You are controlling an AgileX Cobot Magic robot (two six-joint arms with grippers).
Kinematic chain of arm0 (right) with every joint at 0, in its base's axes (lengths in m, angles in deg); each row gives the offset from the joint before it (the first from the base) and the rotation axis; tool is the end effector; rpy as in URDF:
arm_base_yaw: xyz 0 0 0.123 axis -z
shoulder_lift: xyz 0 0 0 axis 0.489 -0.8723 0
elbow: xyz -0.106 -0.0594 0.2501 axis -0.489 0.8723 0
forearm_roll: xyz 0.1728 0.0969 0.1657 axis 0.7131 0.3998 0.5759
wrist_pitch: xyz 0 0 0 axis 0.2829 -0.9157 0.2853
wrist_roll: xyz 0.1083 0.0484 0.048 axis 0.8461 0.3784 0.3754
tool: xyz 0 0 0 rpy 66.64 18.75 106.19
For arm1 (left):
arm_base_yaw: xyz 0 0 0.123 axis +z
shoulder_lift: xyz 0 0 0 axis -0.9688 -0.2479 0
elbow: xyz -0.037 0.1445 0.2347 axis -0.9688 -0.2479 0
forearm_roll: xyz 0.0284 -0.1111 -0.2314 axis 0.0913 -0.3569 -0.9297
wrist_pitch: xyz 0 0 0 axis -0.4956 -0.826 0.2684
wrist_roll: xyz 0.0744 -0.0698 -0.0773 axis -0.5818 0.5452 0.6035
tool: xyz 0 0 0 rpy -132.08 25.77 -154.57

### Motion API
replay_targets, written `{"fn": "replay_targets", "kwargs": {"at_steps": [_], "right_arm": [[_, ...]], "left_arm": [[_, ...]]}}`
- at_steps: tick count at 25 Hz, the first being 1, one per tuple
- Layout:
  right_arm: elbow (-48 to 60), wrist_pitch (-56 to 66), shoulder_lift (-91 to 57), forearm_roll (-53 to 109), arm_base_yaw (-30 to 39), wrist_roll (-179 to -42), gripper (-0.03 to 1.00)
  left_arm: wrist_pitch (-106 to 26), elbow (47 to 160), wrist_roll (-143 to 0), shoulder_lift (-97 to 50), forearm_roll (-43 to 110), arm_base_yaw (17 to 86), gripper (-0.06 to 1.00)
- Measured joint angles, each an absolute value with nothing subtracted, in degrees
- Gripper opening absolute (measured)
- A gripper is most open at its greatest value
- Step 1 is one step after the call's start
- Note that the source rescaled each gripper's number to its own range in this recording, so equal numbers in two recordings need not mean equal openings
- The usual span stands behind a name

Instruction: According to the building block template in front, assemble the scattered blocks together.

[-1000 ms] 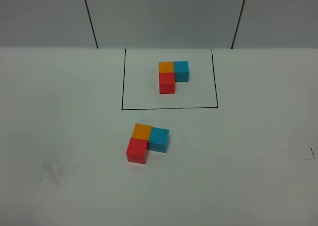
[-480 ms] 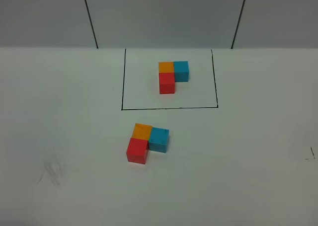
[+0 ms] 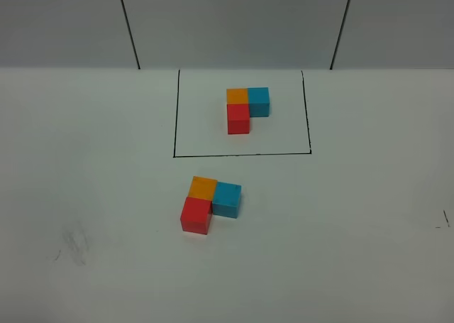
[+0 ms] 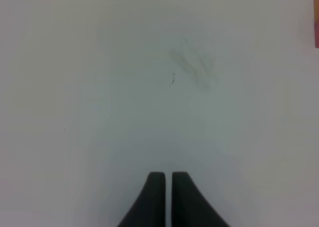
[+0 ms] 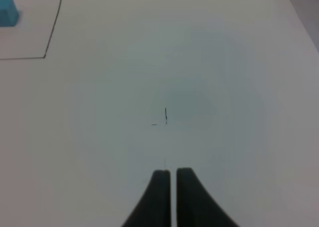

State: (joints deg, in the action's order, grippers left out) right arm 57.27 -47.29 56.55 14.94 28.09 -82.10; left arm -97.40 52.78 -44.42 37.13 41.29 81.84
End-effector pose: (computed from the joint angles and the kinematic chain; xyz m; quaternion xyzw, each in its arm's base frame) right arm 0.0387 -0.0099 0.2655 0.0346 0.8497 -0.0170 0.5259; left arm 0.0698 -0.0033 0.2528 0.0045 0.9047 0.0017 0.4260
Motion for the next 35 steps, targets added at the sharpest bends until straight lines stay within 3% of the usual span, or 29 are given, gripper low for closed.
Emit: {"fn": "replay_targets", "kwargs": {"at_steps": [35], "right_arm": [[57.27, -47.29, 56.55, 14.94, 28.09, -82.1, 0.0]], "left_arm": [[-97.4, 52.78, -44.42, 37.13, 41.29, 81.84, 0.01]]}}
